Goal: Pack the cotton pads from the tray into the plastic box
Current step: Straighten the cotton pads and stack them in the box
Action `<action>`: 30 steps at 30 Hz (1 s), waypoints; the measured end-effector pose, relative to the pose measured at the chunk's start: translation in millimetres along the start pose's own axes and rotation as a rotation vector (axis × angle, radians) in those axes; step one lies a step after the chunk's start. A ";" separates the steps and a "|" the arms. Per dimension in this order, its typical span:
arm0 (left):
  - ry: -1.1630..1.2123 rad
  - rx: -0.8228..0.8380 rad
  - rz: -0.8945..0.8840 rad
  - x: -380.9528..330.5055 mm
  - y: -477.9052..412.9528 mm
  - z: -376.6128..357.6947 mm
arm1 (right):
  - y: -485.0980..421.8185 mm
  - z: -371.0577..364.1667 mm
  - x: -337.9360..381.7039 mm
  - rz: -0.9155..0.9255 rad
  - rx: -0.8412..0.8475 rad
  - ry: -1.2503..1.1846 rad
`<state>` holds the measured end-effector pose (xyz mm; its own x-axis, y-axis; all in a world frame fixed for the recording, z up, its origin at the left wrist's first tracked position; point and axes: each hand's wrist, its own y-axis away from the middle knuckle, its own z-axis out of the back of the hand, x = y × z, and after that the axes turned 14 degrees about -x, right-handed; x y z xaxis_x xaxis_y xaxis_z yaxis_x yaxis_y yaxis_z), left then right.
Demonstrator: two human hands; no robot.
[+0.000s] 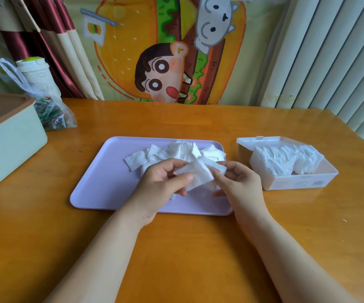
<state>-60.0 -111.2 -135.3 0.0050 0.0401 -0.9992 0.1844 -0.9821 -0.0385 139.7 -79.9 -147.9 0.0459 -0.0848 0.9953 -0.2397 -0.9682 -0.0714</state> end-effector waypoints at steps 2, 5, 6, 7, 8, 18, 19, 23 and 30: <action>-0.028 0.043 -0.018 -0.4 2.4 -2.4 | 0.0 2.3 0.9 0.013 0.056 0.020; -0.059 -0.008 -0.016 5.7 2.3 -6.3 | -1.6 6.1 -0.6 0.013 0.164 0.062; -0.050 -0.034 0.000 6.8 2.2 -6.5 | -1.3 7.0 -0.4 0.018 0.209 0.080; -0.037 -0.057 0.011 7.9 1.6 -6.2 | -1.2 7.7 -0.5 0.023 0.248 0.092; -0.025 -0.072 0.016 8.5 0.9 -5.8 | -1.3 8.2 -0.3 0.025 0.273 0.095; -0.107 -0.064 -0.056 10.9 0.8 -8.0 | -2.0 10.0 0.4 0.027 0.324 0.089; -0.112 -0.077 -0.061 10.8 0.7 -8.1 | -2.3 10.1 0.0 0.030 0.324 0.095; -0.118 -0.104 -0.061 9.7 0.8 -7.8 | -4.0 10.4 -2.2 0.035 0.308 0.123; -0.167 -0.160 -0.080 11.2 -0.3 -9.2 | -5.3 10.1 -2.3 0.038 0.337 0.094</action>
<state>-50.9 -108.7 -146.4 -0.1756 0.0724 -0.9818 0.3315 -0.9347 -0.1282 150.6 -77.0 -150.5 -0.0504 -0.1156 0.9920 0.0949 -0.9893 -0.1105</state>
